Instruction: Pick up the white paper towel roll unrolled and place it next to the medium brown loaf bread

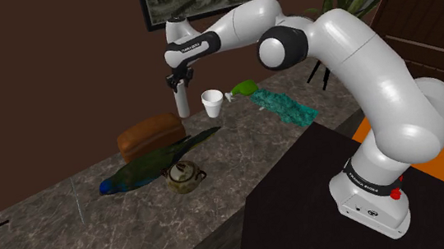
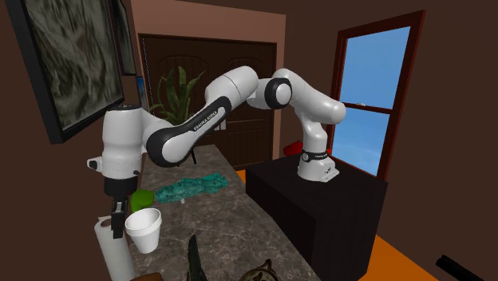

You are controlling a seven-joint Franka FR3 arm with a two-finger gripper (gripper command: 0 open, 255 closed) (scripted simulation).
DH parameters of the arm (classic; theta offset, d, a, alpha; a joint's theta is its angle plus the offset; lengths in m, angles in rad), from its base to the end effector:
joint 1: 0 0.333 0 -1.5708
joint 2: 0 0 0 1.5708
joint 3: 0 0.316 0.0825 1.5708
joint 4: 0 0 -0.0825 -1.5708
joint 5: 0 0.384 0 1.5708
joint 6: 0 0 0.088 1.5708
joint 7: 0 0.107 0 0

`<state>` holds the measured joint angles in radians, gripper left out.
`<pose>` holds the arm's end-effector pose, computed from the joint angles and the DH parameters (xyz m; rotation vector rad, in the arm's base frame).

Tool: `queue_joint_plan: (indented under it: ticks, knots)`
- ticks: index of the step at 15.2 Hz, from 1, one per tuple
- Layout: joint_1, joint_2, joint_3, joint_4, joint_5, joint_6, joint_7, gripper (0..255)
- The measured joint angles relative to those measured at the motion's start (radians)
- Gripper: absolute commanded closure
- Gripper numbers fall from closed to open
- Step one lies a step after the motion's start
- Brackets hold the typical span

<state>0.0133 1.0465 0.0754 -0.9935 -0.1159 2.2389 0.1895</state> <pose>0.8011 0.0441 0.2334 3.1143 -0.1283 0.3194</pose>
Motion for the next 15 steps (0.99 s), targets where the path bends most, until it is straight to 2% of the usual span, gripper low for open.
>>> queue_joint_plan:
  ticks: [4, 11, 12, 15]
  knots:
    - [0.000, 0.035, -0.002, -0.003, -0.003, 0.036, -0.002, 255]
    - [0.000, 0.050, -0.002, 0.004, -0.003, 0.044, -0.003, 255]
    - [0.000, 0.050, -0.002, 0.004, -0.003, 0.044, -0.003, 0]
    - [0.000, 0.050, -0.002, 0.004, -0.003, 0.044, -0.003, 0]
